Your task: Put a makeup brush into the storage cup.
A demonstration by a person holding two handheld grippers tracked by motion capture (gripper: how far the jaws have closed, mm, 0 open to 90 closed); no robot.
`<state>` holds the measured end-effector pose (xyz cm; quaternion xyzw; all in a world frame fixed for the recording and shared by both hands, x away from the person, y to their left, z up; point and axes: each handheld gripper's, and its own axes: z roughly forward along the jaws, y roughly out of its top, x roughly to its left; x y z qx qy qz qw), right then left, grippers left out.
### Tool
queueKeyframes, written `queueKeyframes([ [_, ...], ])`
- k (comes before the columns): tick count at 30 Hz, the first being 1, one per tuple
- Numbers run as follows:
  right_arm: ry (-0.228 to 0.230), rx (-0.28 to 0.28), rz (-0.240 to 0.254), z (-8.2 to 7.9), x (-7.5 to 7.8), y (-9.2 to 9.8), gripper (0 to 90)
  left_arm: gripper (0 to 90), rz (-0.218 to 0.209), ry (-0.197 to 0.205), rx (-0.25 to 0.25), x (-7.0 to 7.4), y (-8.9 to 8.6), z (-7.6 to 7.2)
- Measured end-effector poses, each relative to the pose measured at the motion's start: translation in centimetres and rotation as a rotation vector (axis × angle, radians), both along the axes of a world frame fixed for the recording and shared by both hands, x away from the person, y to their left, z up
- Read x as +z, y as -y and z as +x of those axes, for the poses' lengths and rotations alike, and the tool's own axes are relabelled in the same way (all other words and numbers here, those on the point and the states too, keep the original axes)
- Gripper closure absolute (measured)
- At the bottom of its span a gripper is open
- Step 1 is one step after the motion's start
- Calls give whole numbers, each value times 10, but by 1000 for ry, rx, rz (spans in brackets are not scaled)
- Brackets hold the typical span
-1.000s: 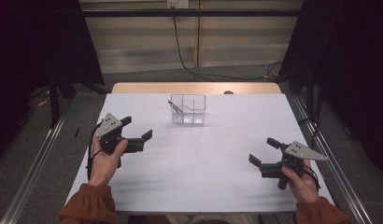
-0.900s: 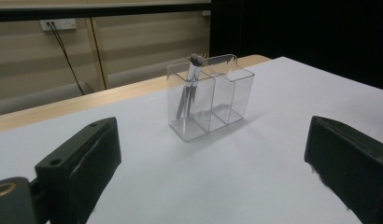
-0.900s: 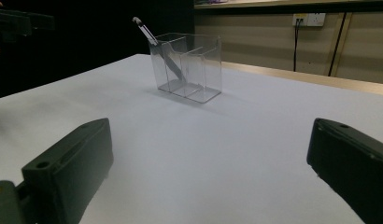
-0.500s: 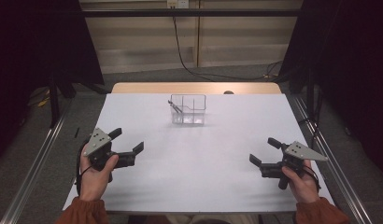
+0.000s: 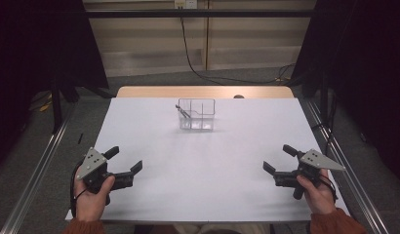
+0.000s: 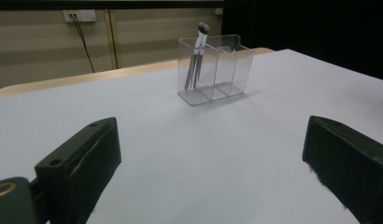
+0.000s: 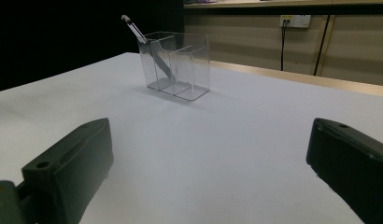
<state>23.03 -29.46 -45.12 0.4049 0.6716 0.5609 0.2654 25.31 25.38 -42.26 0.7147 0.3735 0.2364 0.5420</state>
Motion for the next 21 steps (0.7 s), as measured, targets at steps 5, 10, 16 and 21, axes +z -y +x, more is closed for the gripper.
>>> queueKeyframes([
  [5, 10, -7, -10, -4, 1, 3, 0, 41, 26, -10, -4, -5, 1, -11],
  [10, 18, -26, -16, -12, 1, 8, 0, 39, 19, -14, 0, -7, -2, -18],
  [16, 23, -34, -8, -17, 1, 13, 0, 37, 7, -28, 25, -12, -7, -21],
  [21, 20, -14, -18, -16, 1, 10, 0, 35, 13, -34, 13, -13, -5, -19],
])
